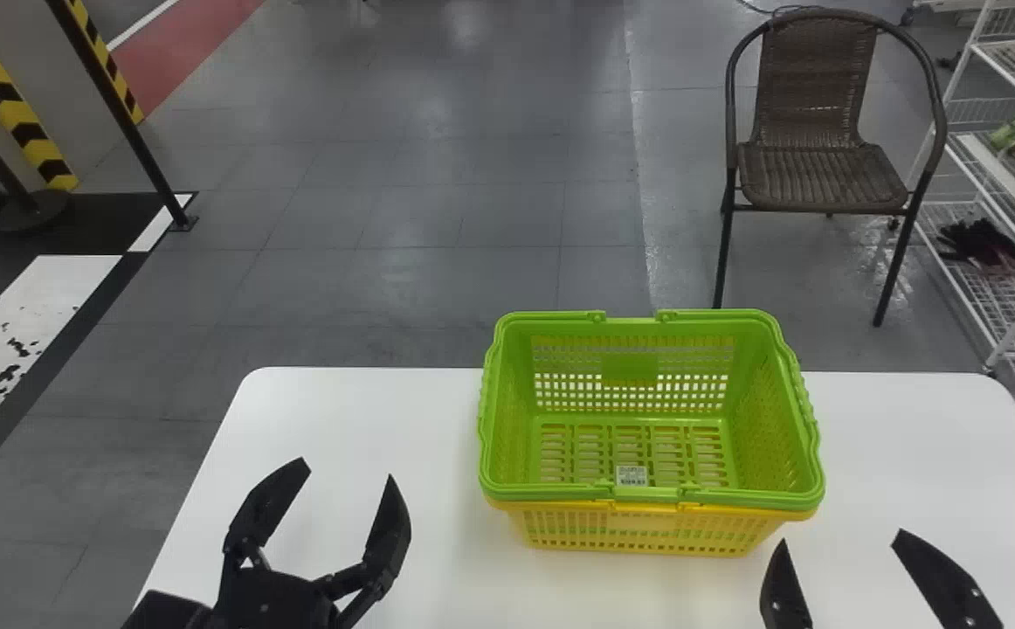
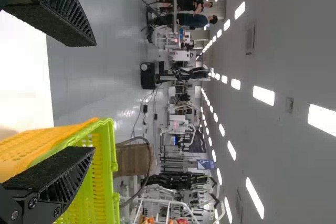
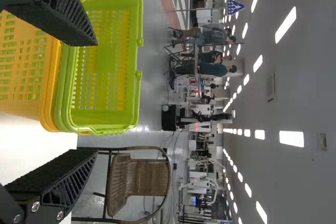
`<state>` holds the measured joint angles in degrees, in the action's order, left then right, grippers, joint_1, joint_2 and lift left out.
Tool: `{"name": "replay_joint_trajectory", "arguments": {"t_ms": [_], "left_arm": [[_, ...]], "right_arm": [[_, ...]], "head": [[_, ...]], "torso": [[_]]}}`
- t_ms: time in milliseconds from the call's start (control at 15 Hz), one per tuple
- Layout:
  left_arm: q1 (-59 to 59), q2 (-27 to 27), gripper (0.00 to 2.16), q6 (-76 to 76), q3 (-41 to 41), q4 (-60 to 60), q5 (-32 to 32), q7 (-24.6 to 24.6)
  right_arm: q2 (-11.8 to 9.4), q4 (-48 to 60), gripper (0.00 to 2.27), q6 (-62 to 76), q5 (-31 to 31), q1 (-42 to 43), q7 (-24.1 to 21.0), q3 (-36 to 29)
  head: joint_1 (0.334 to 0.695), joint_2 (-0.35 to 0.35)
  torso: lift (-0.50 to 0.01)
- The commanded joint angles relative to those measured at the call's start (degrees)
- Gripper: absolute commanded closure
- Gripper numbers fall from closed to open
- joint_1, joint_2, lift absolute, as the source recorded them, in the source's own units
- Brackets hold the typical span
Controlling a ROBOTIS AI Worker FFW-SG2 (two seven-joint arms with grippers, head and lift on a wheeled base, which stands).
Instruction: Grasp handle with right gripper to insert into left gripper then lift and swing left to center
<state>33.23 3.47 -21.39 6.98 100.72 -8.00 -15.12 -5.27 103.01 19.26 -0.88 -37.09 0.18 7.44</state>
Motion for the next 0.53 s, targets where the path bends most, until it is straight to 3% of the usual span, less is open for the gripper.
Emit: {"name": "replay_joint_trajectory", "arguments": {"t_ms": [0,467], "left_arm": [[-2.5,0.2,0.11,9.4,0.4,1.8,0.0,-1.4],[-12.8,0.1,0.12,33.1,6.1,4.0,-5.1,-10.8]], "right_arm": [[0.0,-0.1,0.1,0.5,-0.6,-0.1,-0.5,-0.1],[-0.1,-0.3,0.11,2.4,-2.3,-0.4,-1.8,0.2]], "head": [[0.695,0.148],[0.695,0.136]], "torso": [[0.0],[0.0]]}}
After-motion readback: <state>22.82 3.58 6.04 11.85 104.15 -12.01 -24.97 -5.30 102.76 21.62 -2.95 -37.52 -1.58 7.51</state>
